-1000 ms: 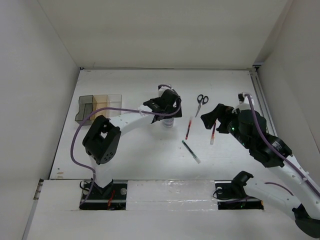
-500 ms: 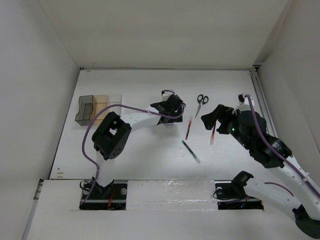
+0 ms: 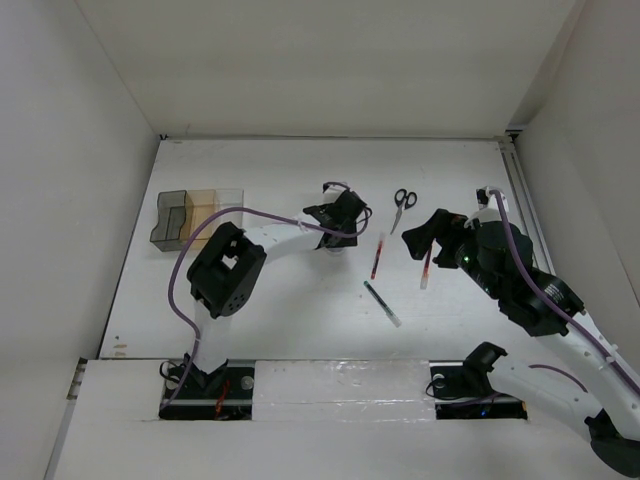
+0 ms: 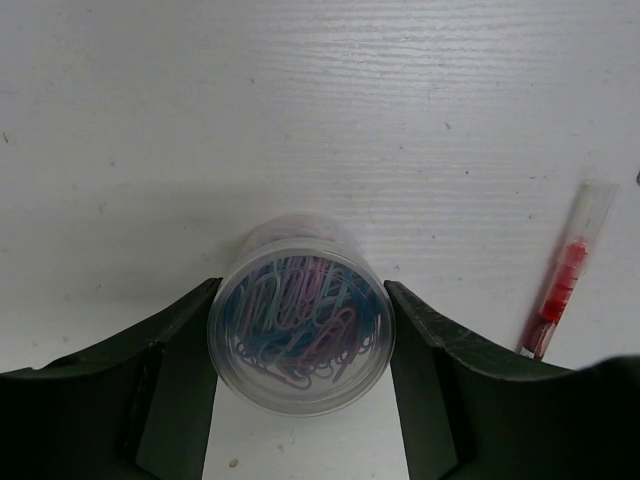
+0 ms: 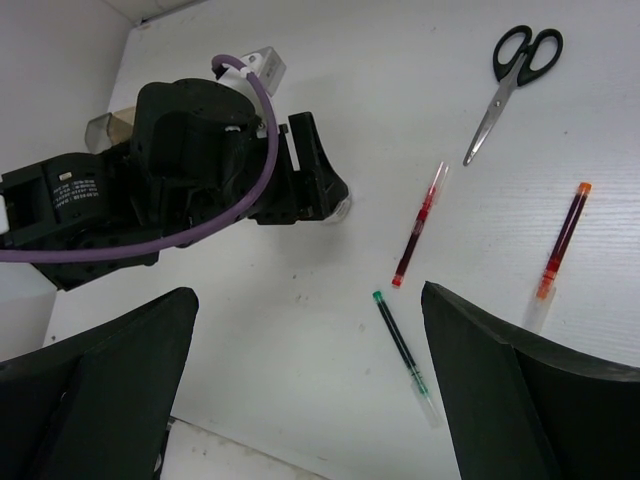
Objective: Sort the stationery into containers
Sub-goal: Pick up the stationery from the center of the board, then place the stationery at the center of the board.
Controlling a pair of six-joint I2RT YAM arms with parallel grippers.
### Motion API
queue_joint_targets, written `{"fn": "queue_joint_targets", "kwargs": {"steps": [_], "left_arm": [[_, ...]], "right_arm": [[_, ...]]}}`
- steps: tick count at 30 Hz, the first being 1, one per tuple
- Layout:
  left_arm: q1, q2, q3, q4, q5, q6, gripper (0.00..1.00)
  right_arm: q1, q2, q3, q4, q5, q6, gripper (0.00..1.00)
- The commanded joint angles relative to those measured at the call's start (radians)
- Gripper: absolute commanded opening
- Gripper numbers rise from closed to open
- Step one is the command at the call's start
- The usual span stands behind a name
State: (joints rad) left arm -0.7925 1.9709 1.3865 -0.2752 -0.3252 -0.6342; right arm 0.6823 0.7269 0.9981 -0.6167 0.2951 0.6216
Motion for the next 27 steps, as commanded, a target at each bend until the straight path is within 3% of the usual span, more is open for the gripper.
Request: {"fn": "queue_joint_targets", "kwargs": {"steps": [1,9,16,20,24,27], "left_arm": [[-0.001,-0.016,0.058,-0.050,-0.031,-0.012,0.00],[0.087,-0.242,0.150,-0.162,-0.080,0.028,0.00],[0.390,-0.354,0.281,-0.314,-0.127,-0.016,0.00],[0.647,-0.363,0.296,-0.348,-0.028,-0.006,0.00],[0.778,-0.372,0.275,-0.328,0.029,0.034,0.00],[0.779,-0.351,0.275,-0.328,0.020,0.056,0.00]], "right_arm": [[0.006,-0.009,0.004,0.058,0.009,-0.005,1.00],[0.006,-0.018,0.004,0.058,-0.001,-0.005,1.00],[0.006,-0.003,-0.018,0.103,-0.048,-0.005,1.00],[0.006,0.009,-0.018,0.136,-0.089,-0.014,1.00],[0.006,0.009,-0.061,0.178,-0.125,-0.014,1.00],[0.006,0.009,-0.072,0.199,-0.137,-0.014,1.00]]}}
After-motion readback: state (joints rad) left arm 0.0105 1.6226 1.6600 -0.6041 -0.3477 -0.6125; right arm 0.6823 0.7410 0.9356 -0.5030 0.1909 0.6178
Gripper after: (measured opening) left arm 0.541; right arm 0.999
